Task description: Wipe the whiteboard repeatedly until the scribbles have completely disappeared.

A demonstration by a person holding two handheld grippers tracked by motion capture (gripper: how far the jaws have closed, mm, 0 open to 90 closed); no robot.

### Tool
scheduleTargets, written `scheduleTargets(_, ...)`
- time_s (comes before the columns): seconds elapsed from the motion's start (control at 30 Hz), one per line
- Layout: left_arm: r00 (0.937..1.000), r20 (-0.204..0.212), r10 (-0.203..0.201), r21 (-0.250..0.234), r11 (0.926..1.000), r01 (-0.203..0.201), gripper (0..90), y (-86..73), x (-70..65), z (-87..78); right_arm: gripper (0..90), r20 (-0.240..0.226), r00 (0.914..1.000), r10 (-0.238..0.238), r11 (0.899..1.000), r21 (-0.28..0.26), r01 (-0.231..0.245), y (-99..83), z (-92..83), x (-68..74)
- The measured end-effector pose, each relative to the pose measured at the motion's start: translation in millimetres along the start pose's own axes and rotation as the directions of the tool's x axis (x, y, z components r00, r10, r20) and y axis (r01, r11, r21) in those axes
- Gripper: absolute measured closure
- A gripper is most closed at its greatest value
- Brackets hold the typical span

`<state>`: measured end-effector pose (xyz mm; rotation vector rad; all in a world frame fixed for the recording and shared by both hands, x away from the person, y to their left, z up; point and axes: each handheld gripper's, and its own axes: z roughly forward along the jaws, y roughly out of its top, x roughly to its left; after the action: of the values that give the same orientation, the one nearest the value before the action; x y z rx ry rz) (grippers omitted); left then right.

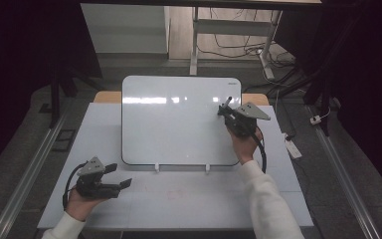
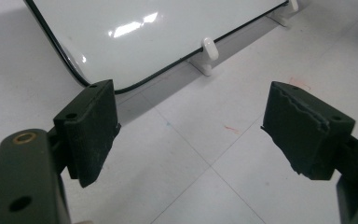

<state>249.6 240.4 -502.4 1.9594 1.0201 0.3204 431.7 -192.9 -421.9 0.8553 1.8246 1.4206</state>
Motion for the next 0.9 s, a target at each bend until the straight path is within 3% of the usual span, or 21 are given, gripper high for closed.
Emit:
scheduleTargets(0.07,1.0000,0.000,0.001,-0.001,1.0000,-0.001,18.8,0.1,-0.6,-0.5,80.8,0.041,0.9987,0.031,0.999,-0.012,-0.031,1.1,-3.3,-10.4)
scheduleTargets(0.13,1.0000,0.000,0.002,-0.002,1.0000,-0.002,18.7,0.2,-0.5,-0.7,80.8,0.049,0.9972,0.058,0.998,-0.018,-0.057,0.7,-6.3,-17.0)
scheduleTargets(0.3,1.0000,-0.001,0.002,0.004,1.0000,-0.002,18.7,0.6,0.2,1.5,80.7,-0.022,0.9997,-0.006,1.000,0.028,0.007,-10.8,-10.1,3.0)
scheduleTargets(0.37,1.0000,0.000,0.004,0.006,1.0000,-0.004,18.7,0.7,-0.8,1.9,80.8,-0.026,0.9996,-0.014,1.000,0.022,0.015,-12.6,-11.5,4.0)
scheduleTargets(0.53,1.0000,-0.002,0.004,0.003,1.0000,-0.004,18.7,0.7,-1.0,0.8,80.7,0.055,0.9976,0.043,0.999,-0.017,-0.042,-3.9,-11.4,-17.3)
scheduleTargets(0.6,1.0000,-0.001,0.000,0.001,1.0000,0.000,18.7,0.3,0.2,0.5,80.7,0.047,0.9979,0.044,0.999,-0.012,-0.044,-4.6,-12.3,-16.9)
scheduleTargets(0.67,1.0000,-0.001,-0.002,0.003,1.0000,0.002,18.7,0.1,1.2,0.7,80.8,0.001,0.9996,0.030,1.000,0.005,-0.030,-9.7,-13.1,-8.1)
scheduleTargets(0.77,1.0000,0.000,0.002,0.004,1.0000,-0.002,18.7,0.2,0.5,1.1,80.8,-0.035,0.9993,-0.014,0.999,0.031,0.015,-17.1,-15.2,5.0)
scheduleTargets(0.83,1.0000,-0.001,0.004,0.004,1.0000,-0.004,18.7,0.5,-0.5,1.1,80.7,-0.016,0.9998,-0.009,1.000,0.023,0.010,-15.1,-15.5,0.9)
scheduleTargets(0.9,1.0000,-0.002,0.006,0.002,1.0000,-0.006,18.7,0.8,-1.3,0.6,80.7,0.033,0.9995,0.000,1.000,0.007,0.000,-9.6,-14.7,-9.4)
